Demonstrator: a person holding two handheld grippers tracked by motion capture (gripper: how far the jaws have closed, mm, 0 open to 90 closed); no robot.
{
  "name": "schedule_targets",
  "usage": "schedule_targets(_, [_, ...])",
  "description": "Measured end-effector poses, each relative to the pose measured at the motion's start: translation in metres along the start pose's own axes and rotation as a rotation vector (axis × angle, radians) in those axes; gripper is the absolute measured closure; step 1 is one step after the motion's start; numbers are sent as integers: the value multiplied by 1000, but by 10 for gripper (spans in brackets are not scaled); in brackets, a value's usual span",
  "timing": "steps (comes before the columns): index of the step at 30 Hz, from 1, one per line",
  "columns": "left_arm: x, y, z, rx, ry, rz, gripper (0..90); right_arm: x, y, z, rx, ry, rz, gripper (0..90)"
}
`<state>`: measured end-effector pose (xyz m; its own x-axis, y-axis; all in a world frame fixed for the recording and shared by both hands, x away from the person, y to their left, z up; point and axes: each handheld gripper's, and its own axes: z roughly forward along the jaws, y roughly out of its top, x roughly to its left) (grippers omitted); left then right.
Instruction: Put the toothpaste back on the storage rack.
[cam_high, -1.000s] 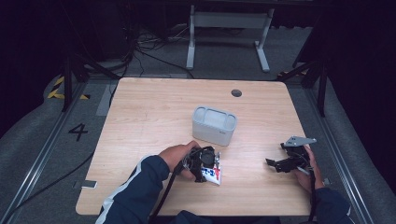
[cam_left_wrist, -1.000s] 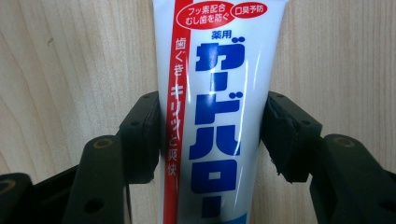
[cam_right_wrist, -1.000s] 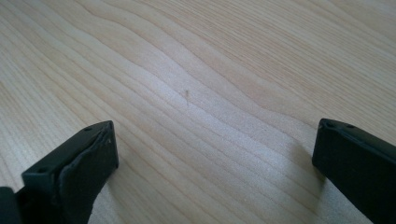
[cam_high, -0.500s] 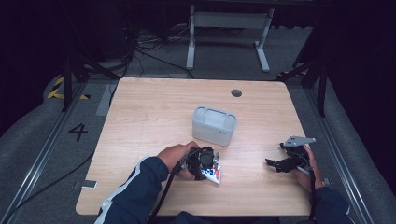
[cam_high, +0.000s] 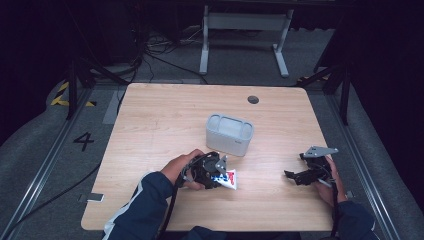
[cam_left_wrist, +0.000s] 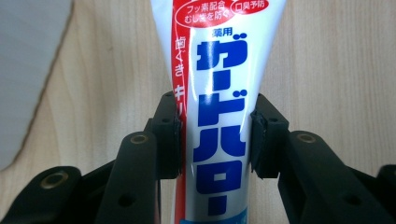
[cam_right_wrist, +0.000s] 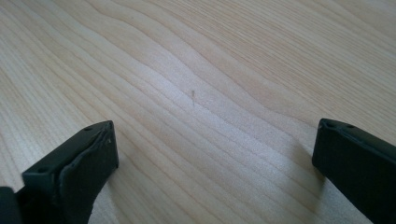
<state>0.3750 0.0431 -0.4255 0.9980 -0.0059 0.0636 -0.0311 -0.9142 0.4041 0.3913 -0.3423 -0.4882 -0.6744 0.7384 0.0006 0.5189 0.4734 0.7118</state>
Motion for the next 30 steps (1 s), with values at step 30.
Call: schedule_targets(30, [2, -12, -62, -328, 193, -169, 640, 1, -1, -1, 0, 0, 1, 4])
